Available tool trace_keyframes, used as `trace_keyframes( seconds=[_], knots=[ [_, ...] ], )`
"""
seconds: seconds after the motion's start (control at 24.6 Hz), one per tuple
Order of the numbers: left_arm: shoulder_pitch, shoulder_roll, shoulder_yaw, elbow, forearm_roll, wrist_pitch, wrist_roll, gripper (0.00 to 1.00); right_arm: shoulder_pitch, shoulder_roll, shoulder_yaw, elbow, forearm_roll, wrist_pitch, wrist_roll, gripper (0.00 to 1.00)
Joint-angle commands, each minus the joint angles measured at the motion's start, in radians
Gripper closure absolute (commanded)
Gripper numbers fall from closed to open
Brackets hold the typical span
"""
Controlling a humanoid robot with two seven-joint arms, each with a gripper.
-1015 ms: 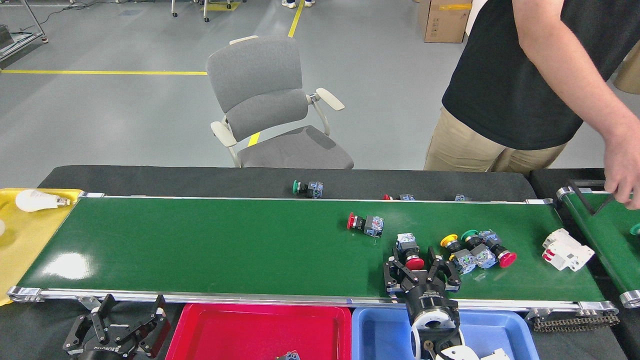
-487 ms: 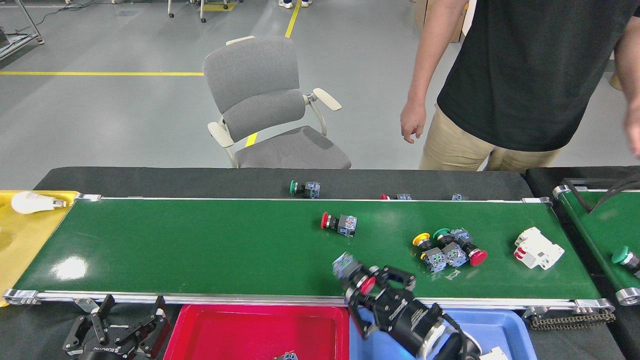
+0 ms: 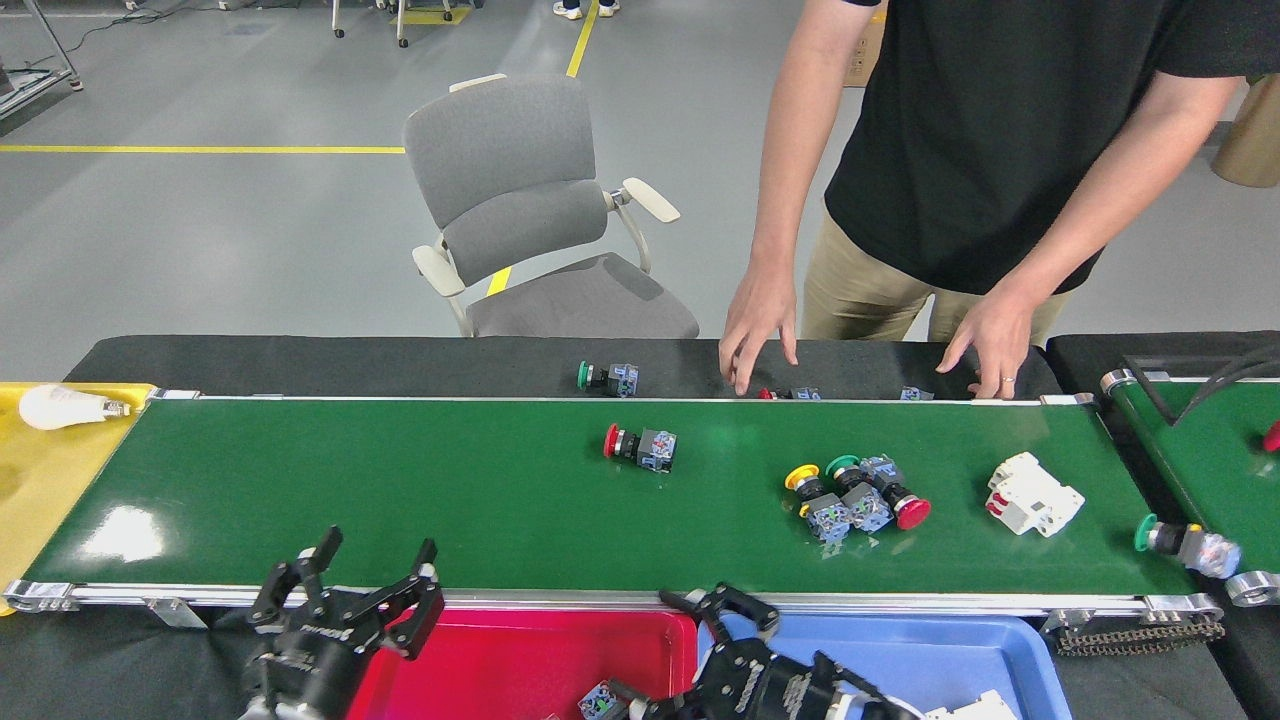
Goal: Pick switch part from conveyor to tray
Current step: 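Reach both grippers to switch parts on the near belt edge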
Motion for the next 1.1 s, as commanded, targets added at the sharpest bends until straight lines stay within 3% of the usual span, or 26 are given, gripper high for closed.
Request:
trace_keyframes(
  seconds=[0.0, 0.12, 0.24, 0.45, 0.57, 0.77, 1.06],
  knots=[
    [-0.030, -0.015, -0.023, 0.027, -0.003, 0.039, -0.009, 0.00, 0.058, 0.024, -0.072, -0.040, -0.004, 0.218, -0.061, 0.01],
    [-0.092, -0.055, -0.038, 0.123, -0.014, 0.042, -0.044, 0.00, 0.131, 0.019, -0.121, -0.043, -0.004, 0.310, -0.136, 0.01],
    [-0.147, -0.070, -0.038, 0.189, -0.030, 0.042, -0.064, 0.00, 0.114, 0.023, -0.124, -0.040, -0.004, 0.314, -0.131, 0.01],
    [-0.283, -0.089, -0.037, 0.360, -0.030, 0.042, -0.065, 0.00, -0.040, 0.016, -0.106, 0.032, 0.017, 0.314, -0.039, 0.01],
    [-0.339, -0.089, -0.029, 0.452, -0.029, 0.042, -0.064, 0.00, -0.148, 0.004, -0.034, 0.112, 0.022, 0.307, 0.023, 0.01],
    [-0.360, -0.089, -0.029, 0.489, -0.026, 0.039, -0.064, 0.00, -0.277, -0.048, 0.109, 0.233, 0.008, 0.275, 0.048, 0.01],
    [-0.434, -0.092, -0.029, 0.601, -0.024, 0.043, -0.059, 0.00, -0.376, -0.007, 0.156, 0.373, 0.008, 0.136, 0.085, 0.01]
  ],
)
